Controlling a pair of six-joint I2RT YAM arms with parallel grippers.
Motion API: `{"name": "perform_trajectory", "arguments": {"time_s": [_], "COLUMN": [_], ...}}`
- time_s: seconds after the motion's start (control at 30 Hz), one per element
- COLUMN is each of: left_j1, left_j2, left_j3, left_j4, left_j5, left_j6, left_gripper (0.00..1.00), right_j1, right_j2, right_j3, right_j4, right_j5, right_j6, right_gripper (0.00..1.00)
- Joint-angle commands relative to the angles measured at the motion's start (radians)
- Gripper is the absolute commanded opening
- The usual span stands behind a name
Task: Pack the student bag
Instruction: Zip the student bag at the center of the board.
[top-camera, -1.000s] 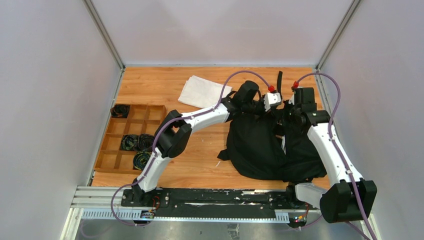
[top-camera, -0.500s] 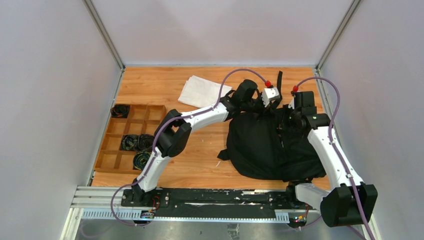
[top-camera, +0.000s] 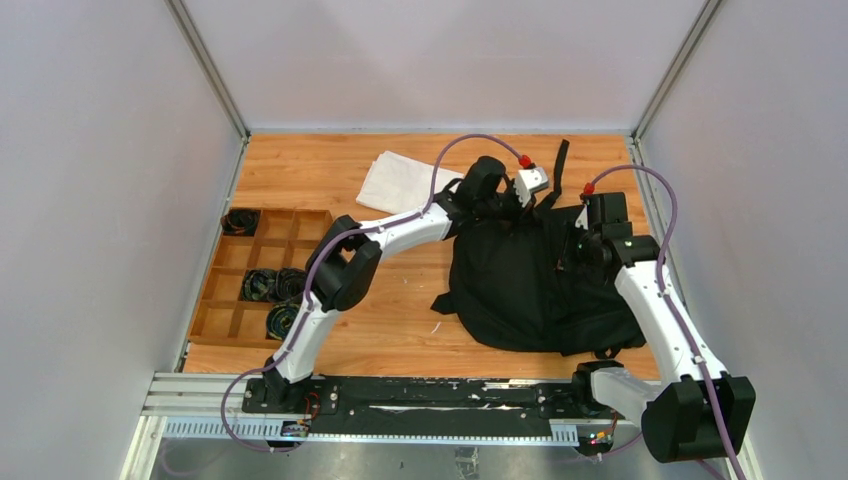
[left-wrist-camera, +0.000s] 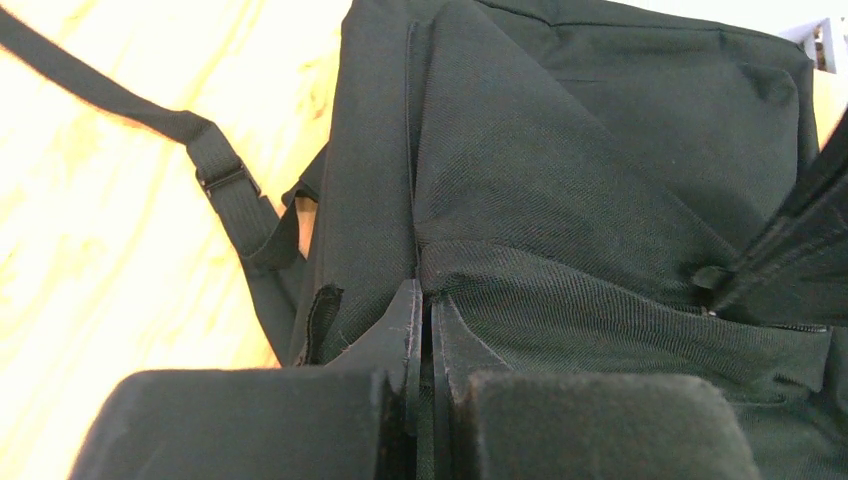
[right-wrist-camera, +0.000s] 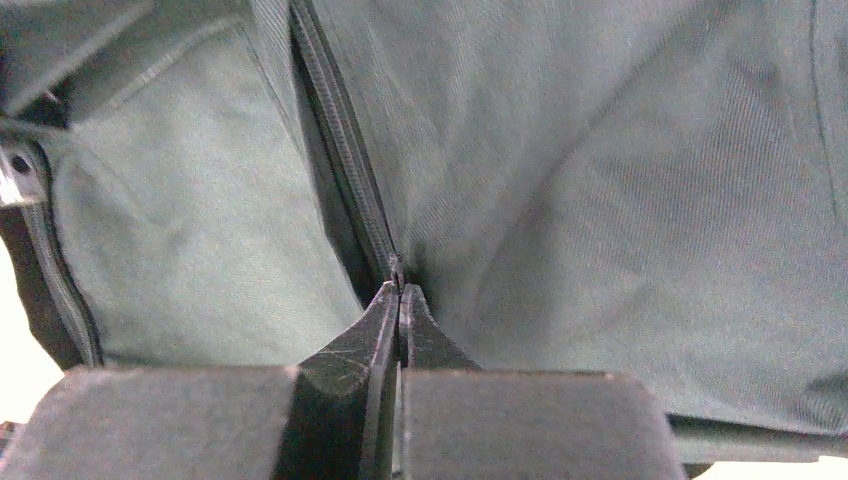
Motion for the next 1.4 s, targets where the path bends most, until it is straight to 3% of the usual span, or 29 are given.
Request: {"name": "perform_trajectory", "arguments": {"time_s": [0.0, 0.47, 0.87, 1.37], "left_j1": [0.054, 0.068, 0.086, 0.109], "left_j2": [-0.029, -0.028, -0.025, -0.020], "left_j3": [0.008, 0.001, 0.013, 0.013], "left_j4": [0.097, 0.096, 0.097, 0.117], "left_j5": [-0.084, -0.114, -0.129, -0.171], "left_j6": [-0.005, 0.000, -0.008, -0.039], "left_gripper": [0.00, 0.00, 0.00, 0.00], "right_j1": [-0.013, -0.013, -0.014, -0.014], "right_j2": [-0.023, -0.052, -0.079, -0.154], "right_j3": [-0.037, -0.078, -0.108, -0.213], "right_j4": [-0.072, -0.093, -0.158, -0.188], "right_j5": [-0.007, -0.020, 0.080, 0.068], "right_j6": [-0.004, 0.022, 0.153, 0.257], "right_gripper": [0.00, 0.00, 0.00, 0.00]}}
